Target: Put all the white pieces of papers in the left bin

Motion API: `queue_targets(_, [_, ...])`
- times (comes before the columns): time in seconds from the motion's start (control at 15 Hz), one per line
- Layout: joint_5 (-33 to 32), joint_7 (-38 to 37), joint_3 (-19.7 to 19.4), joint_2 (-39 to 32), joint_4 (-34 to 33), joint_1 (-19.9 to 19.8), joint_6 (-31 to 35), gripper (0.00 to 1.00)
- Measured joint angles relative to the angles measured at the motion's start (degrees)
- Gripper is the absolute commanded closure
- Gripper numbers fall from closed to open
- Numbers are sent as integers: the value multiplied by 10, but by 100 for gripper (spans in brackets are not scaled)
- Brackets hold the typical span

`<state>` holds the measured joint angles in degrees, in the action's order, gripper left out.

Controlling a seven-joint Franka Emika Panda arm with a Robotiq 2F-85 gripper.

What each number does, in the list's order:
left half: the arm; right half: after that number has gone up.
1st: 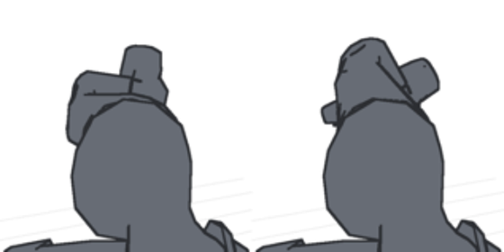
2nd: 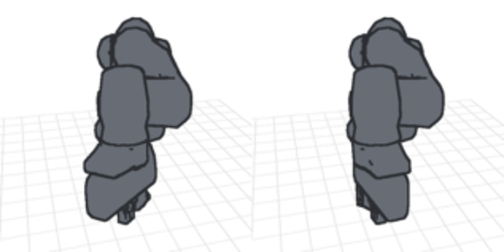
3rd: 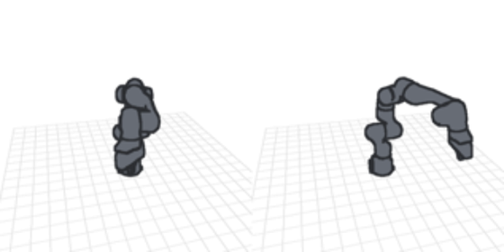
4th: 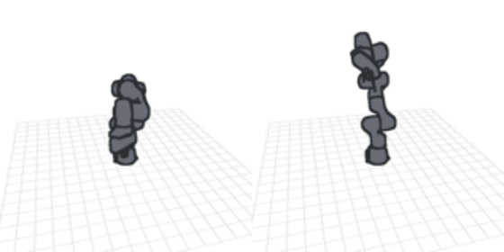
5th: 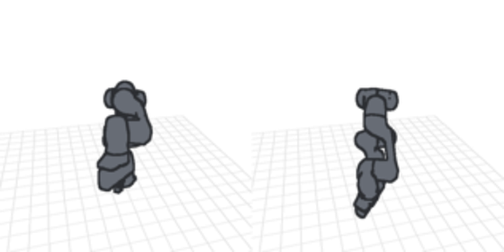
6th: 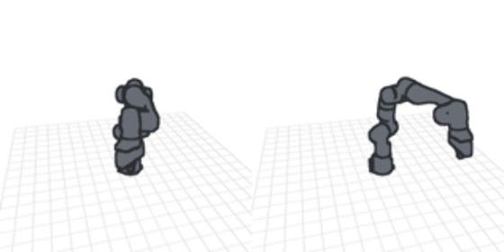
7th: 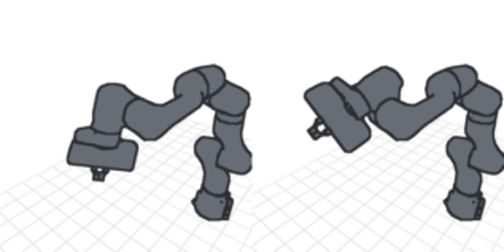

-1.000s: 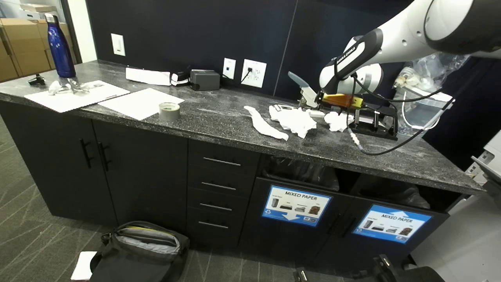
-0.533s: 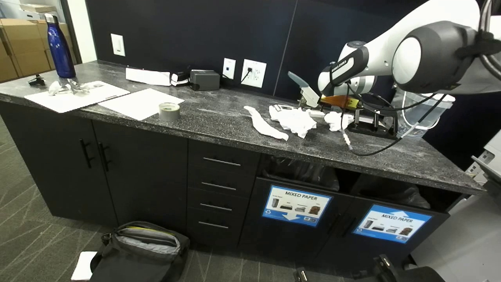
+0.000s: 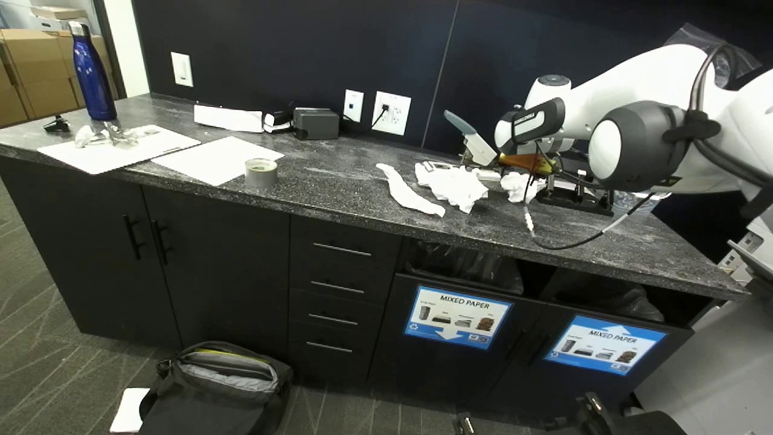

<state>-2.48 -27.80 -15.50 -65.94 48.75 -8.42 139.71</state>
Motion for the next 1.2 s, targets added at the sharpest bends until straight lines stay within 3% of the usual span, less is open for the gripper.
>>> queue_targets(0.47, [0, -1, 11, -84, -130, -25, -64, 0])
queue_targets(0.53, [0, -1, 12, -91, -139, -26, -67, 25])
queue_targets(0.6, [0, -1, 12, -98, -147, -28, -69, 25])
queue_targets(1.07, [0, 1, 14, -135, -196, -39, -95, 81])
queue_targets(1.2, [0, 3, 15, -143, -209, -43, -102, 88])
